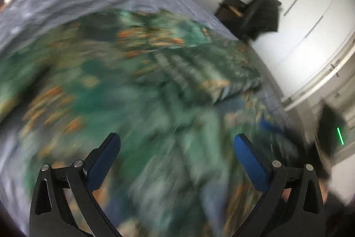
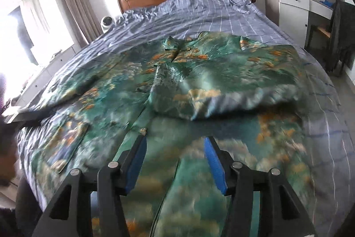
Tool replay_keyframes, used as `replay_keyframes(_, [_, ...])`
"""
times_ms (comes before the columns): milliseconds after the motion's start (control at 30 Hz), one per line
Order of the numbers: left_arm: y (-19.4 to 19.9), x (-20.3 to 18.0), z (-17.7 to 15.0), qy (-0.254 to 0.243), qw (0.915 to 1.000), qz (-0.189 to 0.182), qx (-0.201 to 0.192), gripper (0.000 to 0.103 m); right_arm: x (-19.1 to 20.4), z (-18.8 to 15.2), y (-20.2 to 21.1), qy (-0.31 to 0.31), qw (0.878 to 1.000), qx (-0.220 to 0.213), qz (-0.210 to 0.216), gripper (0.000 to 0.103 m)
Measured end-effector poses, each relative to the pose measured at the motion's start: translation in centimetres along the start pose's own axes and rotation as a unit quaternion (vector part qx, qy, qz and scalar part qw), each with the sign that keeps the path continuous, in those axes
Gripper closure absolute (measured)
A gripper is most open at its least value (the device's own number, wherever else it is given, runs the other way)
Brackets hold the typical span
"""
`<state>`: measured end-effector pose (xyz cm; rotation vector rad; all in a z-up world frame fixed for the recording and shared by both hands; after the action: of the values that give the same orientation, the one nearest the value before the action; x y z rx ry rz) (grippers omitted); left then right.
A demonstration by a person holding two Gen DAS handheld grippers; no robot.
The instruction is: Fold large clothes
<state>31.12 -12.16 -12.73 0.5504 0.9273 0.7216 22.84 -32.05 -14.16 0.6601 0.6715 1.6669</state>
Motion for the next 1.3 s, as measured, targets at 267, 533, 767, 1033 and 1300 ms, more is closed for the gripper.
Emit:
replay_keyframes(267, [-12.5,2.7,3.3,0.039,0.9901,0.084,0.106,0.077,0.5,-1.9,3.7,-0.021,0.999,-0.020,0.017,0.048])
replay_keyframes(533, [-6.8,2.7,7.5,0.012,0.9948,0.079,0.062,0.089,-6.5,2.4,4.3,-0.023,0.998,-0.042,-0.042,0.048])
replay_keyframes(767, [-5.5,6.3,9.4,0.036,0.9947,0.094,0.022,0.089,-13.6,11.2,-1.2,0.005,0.993,-0.056,-0.105,0.048])
replay_keyframes(1033, [-8.7,9.9,6.5,0.058,0.9925,0.101,0.037,0.086,-14.0,14.5,-14.5,0.038,0.993,0.010,-0.114,0.048])
replay_keyframes(1300, [-9.6,9.7,5.9,0.027,0.9911,0.128,0.023,0.078,-15.1,11.2,-20.6,0.005,0.990,0.082,-0.116,0.047])
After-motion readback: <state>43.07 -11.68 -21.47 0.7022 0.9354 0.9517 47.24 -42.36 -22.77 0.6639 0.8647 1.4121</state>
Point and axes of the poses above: each gripper's, at about its wrist camera, not at the fingertips, and y roughly against the way its jaws point, x to its left, z to its top, the point moved 9 cm from there along -y, roughly the way its jaws point, and after that the axes turned 11 degrees about -z, right-handed, at the moved point
